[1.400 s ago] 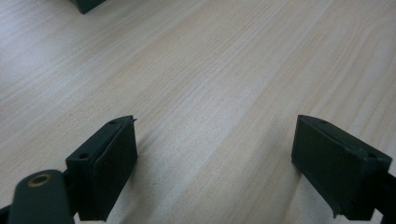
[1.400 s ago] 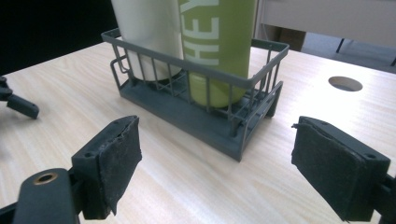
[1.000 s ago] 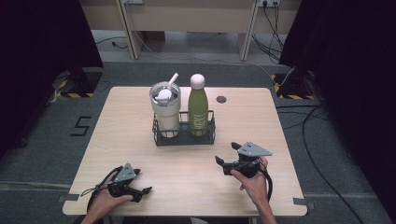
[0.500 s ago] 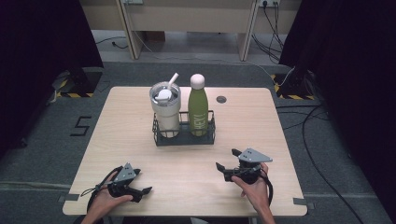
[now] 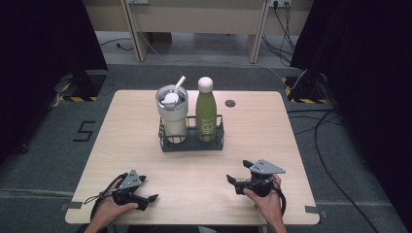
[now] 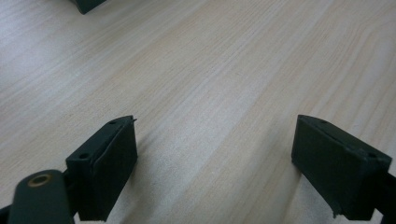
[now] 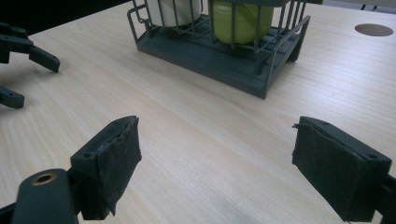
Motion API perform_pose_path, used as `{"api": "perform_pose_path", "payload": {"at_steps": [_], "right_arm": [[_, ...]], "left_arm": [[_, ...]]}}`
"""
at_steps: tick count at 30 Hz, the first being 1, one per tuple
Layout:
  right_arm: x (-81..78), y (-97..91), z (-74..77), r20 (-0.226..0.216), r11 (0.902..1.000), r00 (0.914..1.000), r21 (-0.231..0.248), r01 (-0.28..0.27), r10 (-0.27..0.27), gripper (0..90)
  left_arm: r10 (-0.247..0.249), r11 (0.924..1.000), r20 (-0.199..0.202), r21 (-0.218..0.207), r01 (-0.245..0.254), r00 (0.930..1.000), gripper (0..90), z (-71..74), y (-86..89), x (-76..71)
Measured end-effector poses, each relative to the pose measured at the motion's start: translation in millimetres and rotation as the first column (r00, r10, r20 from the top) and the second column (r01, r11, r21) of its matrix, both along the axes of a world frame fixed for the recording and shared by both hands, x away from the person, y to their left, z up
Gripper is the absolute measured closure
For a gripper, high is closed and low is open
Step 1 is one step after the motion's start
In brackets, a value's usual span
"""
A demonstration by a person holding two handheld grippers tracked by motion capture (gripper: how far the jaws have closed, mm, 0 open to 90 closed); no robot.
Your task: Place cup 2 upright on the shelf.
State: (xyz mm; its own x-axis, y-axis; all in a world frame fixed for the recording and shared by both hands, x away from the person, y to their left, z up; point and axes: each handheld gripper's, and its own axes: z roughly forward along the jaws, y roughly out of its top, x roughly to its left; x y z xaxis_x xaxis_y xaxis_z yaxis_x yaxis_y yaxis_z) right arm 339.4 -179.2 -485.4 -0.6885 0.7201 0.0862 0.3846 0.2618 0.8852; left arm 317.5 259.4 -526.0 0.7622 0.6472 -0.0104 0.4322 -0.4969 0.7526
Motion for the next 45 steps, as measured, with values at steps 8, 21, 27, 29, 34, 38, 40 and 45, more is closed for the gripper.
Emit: {"api": "perform_pose_path", "payload": {"at_steps": [8,21,27,29,34,38,40,45], "right_arm": [[-7.6,-5.1,-10.9,-0.032,0.9996,0.9995,-0.027,0.003,-0.003,15.2],[-15.5,-4.8,-23.5,-0.085,0.9938,0.9964,-0.111,-0.001,-0.008,15.3],[-18.5,-6.5,-29.7,-0.12,0.9907,0.9926,-0.136,0.0,-0.016,15.3],[-19.2,-6.5,-31.4,-0.124,0.9881,0.992,-0.154,0.001,-0.021,15.3],[-20.1,-4.1,-33.5,-0.137,0.9786,0.9902,-0.206,-0.003,-0.026,15.2],[-20.5,-0.5,-35.1,-0.142,0.9655,0.9893,-0.26,-0.006,-0.033,13.0],[-20.5,0.2,-35.2,-0.145,0.9642,0.9886,-0.265,0.0,-0.04,10.5],[-18.1,1.9,-36.5,-0.165,0.9591,0.9849,-0.283,0.005,-0.054,0.2]], "left_arm": [[0.0,1.0,0.0,0.0,0.0,1.0,13.7,0.0,0.0,0.0],[0.0,1.0,0.001,0.0,0.0,1.0,13.7,0.0,0.0,-0.1],[0.0,1.0,0.001,0.001,0.0,1.0,13.7,0.0,0.0,-0.1],[0.0,1.0,0.001,0.001,0.0,1.0,13.7,0.0,0.0,-0.1],[0.001,1.0,0.002,0.0,-0.001,1.0,13.7,-0.1,-0.1,-0.2],[0.003,1.0,0.003,0.002,-0.003,1.0,13.7,0.0,0.0,-0.3],[0.004,1.0,0.003,0.001,-0.004,1.0,13.7,-0.1,0.1,-0.4],[0.004,1.0,0.003,0.001,-0.004,1.0,13.7,-0.1,0.1,-0.5]]}}
